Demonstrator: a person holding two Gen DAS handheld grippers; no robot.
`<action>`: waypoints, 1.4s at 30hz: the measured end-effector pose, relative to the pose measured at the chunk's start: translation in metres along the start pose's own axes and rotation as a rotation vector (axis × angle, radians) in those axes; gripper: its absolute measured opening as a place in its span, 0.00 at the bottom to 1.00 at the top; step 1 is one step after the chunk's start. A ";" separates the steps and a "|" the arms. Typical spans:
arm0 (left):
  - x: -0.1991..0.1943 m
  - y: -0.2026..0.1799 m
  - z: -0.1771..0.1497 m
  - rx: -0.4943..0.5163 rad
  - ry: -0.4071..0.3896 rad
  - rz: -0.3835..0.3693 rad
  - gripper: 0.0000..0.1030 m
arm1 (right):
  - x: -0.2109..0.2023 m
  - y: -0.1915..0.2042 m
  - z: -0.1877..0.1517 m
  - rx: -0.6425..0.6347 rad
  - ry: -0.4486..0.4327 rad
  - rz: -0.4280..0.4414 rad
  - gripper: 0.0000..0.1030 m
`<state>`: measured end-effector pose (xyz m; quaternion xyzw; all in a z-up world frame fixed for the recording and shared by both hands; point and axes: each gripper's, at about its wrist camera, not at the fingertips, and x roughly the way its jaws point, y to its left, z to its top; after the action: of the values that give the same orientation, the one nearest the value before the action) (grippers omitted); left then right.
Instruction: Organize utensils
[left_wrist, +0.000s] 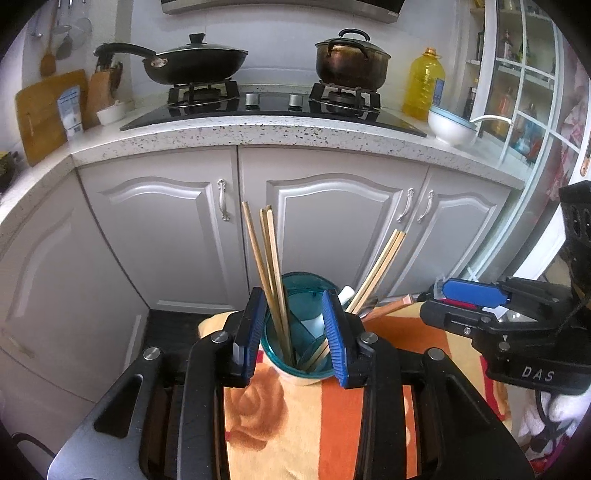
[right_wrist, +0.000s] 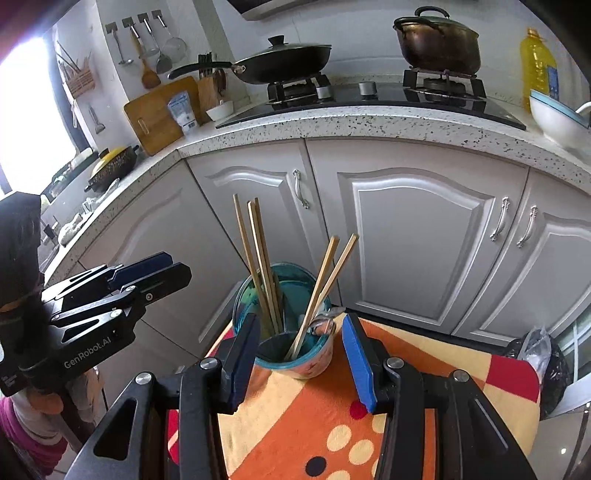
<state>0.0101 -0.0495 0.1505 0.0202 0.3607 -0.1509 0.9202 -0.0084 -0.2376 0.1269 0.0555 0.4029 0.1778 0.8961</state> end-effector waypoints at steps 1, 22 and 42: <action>-0.002 -0.001 -0.002 -0.003 -0.001 0.006 0.30 | -0.001 0.001 -0.002 -0.001 -0.003 -0.005 0.43; -0.020 -0.004 -0.036 -0.042 0.018 0.069 0.30 | -0.016 0.020 -0.031 0.036 -0.040 -0.050 0.46; -0.029 -0.010 -0.039 -0.039 -0.012 0.109 0.30 | -0.017 0.024 -0.039 0.037 -0.042 -0.055 0.49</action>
<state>-0.0381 -0.0463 0.1418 0.0211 0.3566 -0.0934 0.9293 -0.0541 -0.2232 0.1188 0.0645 0.3886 0.1444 0.9078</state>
